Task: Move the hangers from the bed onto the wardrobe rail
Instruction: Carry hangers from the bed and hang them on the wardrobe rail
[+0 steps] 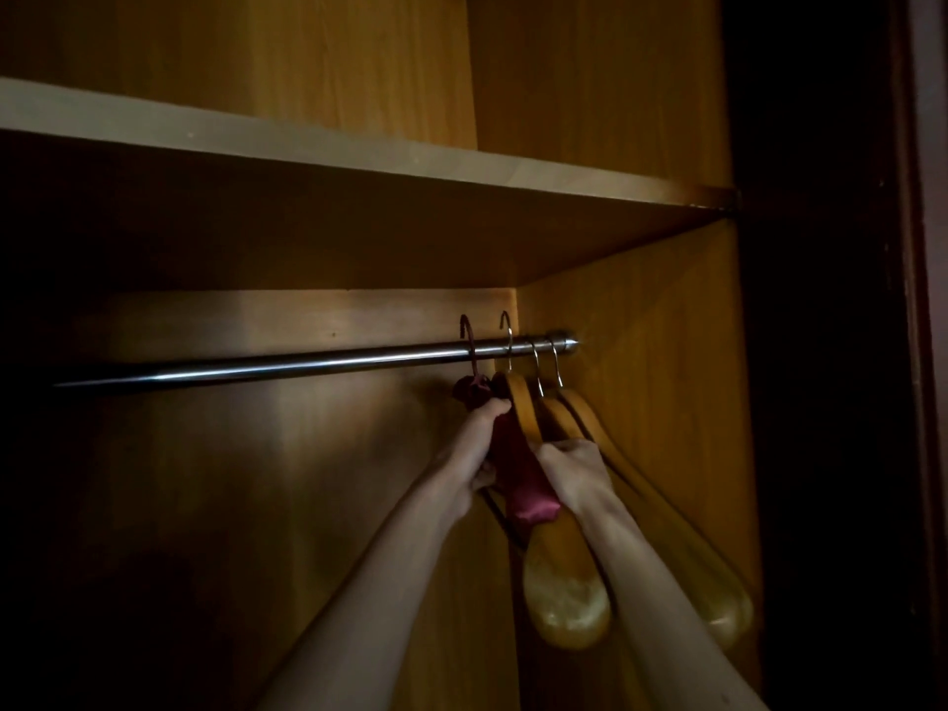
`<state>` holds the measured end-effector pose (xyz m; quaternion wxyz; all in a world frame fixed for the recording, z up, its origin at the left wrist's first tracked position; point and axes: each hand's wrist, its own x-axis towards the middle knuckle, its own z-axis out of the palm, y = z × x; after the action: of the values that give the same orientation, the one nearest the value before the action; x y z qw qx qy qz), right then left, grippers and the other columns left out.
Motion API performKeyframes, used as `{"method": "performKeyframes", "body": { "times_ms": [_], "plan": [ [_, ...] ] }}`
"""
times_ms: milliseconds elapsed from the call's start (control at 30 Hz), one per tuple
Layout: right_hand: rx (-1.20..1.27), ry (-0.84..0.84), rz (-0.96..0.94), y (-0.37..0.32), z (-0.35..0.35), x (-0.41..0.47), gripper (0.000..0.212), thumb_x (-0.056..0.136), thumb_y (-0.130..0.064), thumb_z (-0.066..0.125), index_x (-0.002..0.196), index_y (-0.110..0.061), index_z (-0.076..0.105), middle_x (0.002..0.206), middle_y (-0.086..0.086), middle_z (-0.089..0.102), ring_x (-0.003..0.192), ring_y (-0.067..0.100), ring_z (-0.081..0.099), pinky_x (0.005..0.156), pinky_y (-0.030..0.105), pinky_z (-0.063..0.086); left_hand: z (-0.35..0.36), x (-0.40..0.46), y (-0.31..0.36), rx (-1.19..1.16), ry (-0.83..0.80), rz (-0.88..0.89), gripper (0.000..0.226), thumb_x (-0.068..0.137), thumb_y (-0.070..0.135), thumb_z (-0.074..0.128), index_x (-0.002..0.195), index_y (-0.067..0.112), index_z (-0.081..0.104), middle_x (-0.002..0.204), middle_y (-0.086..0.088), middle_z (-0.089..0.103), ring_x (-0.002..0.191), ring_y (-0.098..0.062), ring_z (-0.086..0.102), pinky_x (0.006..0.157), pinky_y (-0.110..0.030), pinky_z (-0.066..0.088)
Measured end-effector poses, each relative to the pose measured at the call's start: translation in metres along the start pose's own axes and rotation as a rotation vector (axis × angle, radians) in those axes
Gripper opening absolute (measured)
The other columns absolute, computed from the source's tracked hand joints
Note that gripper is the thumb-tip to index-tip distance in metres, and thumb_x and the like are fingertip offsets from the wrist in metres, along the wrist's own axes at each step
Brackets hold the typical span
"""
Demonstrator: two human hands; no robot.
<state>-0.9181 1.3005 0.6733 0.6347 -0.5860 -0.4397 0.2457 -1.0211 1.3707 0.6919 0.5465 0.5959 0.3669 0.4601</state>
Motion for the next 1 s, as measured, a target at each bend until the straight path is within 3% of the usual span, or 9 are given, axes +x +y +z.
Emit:
{"method": "performKeyframes", "body": {
  "times_ms": [167, 367, 500, 567, 700, 800, 867, 900, 1000],
  "plan": [
    [-0.090, 0.011, 0.018, 0.005, -0.013, 0.007, 0.032, 0.091, -0.018, 0.066, 0.060, -0.011, 0.062, 0.054, 0.001, 0.059, 0.049, 0.016, 0.051, 0.037, 0.016, 0.035, 0.012, 0.017, -0.011, -0.020, -0.053, -0.052, 0.029, 0.070, 0.053, 0.068, 0.076, 0.024, 0.065, 0.071, 0.004, 0.060, 0.059, -0.013, 0.056, 0.042, -0.016, 0.038],
    [-0.232, -0.012, 0.029, 0.012, -0.012, 0.015, 0.037, 0.088, -0.014, 0.063, 0.052, -0.014, 0.054, 0.047, -0.001, 0.050, 0.041, 0.014, 0.042, 0.037, 0.020, 0.031, 0.012, 0.031, -0.020, -0.012, -0.036, -0.051, 0.029, 0.071, 0.046, 0.070, 0.087, 0.022, 0.074, 0.083, 0.000, 0.070, 0.080, -0.019, 0.065, 0.073, -0.032, 0.053],
    [-0.221, -0.023, 0.048, 0.020, -0.010, 0.012, 0.038, 0.091, -0.010, 0.060, 0.053, -0.012, 0.054, 0.047, 0.000, 0.051, 0.039, 0.011, 0.042, 0.037, 0.018, 0.033, 0.010, 0.029, -0.027, -0.010, -0.038, -0.081, 0.049, 0.077, 0.057, 0.070, 0.105, 0.017, 0.070, 0.097, -0.004, 0.072, 0.084, -0.020, 0.068, 0.067, -0.029, 0.057],
    [-0.170, -0.046, 0.082, 0.025, -0.012, 0.009, 0.035, 0.093, -0.011, 0.060, 0.059, -0.010, 0.059, 0.046, -0.002, 0.056, 0.041, 0.010, 0.049, 0.038, 0.016, 0.037, 0.011, 0.025, -0.032, -0.033, -0.052, -0.075, 0.060, 0.076, 0.063, 0.069, 0.116, 0.018, 0.067, 0.111, -0.008, 0.072, 0.098, -0.024, 0.069, 0.076, -0.032, 0.057],
    [-0.068, -0.082, 0.055, 0.026, -0.014, 0.001, 0.020, 0.094, -0.014, 0.063, 0.075, -0.011, 0.071, 0.059, -0.001, 0.069, 0.057, 0.012, 0.064, 0.054, 0.020, 0.047, 0.010, 0.013, -0.037, -0.100, -0.042, -0.057, 0.068, 0.083, 0.070, 0.060, 0.128, 0.020, 0.061, 0.115, -0.006, 0.068, 0.103, -0.022, 0.066, 0.073, -0.027, 0.055],
    [-0.004, -0.085, 0.041, 0.030, -0.015, -0.014, 0.024, 0.097, -0.023, 0.061, 0.080, -0.015, 0.076, 0.069, 0.002, 0.073, 0.072, 0.016, 0.067, 0.062, 0.021, 0.047, 0.011, 0.007, -0.046, -0.159, 0.011, -0.039, 0.074, 0.085, 0.076, 0.051, 0.125, 0.016, 0.064, 0.091, -0.004, 0.065, 0.075, -0.014, 0.067, 0.050, -0.020, 0.045],
    [0.053, -0.064, 0.071, 0.035, -0.015, -0.027, 0.027, 0.100, -0.033, 0.055, 0.092, -0.017, 0.074, 0.078, 0.002, 0.072, 0.076, 0.013, 0.065, 0.062, 0.017, 0.046, 0.010, 0.001, -0.057, -0.132, 0.062, -0.011, 0.069, 0.094, 0.070, 0.040, 0.118, 0.011, 0.067, 0.070, -0.003, 0.058, 0.051, -0.009, 0.053, 0.042, -0.018, 0.035],
    [0.074, -0.042, 0.091, 0.038, -0.014, -0.033, 0.028, 0.100, -0.039, 0.054, 0.105, -0.018, 0.072, 0.088, 0.004, 0.071, 0.084, 0.016, 0.066, 0.069, 0.020, 0.049, 0.009, -0.005, -0.064, -0.133, 0.063, -0.001, 0.065, 0.099, 0.065, 0.037, 0.117, 0.010, 0.067, 0.071, -0.004, 0.060, 0.054, -0.011, 0.054, 0.046, -0.019, 0.041],
    [0.157, 0.003, 0.179, 0.061, -0.013, -0.053, 0.059, 0.091, -0.058, 0.058, 0.135, -0.018, 0.058, 0.117, 0.012, 0.069, 0.106, 0.028, 0.066, 0.095, 0.045, 0.053, 0.004, -0.023, -0.099, -0.164, 0.131, 0.058, 0.059, 0.092, 0.063, 0.050, 0.120, 0.015, 0.067, 0.110, -0.008, 0.070, 0.099, -0.025, 0.067, 0.087, -0.039, 0.056]
  ]
}}
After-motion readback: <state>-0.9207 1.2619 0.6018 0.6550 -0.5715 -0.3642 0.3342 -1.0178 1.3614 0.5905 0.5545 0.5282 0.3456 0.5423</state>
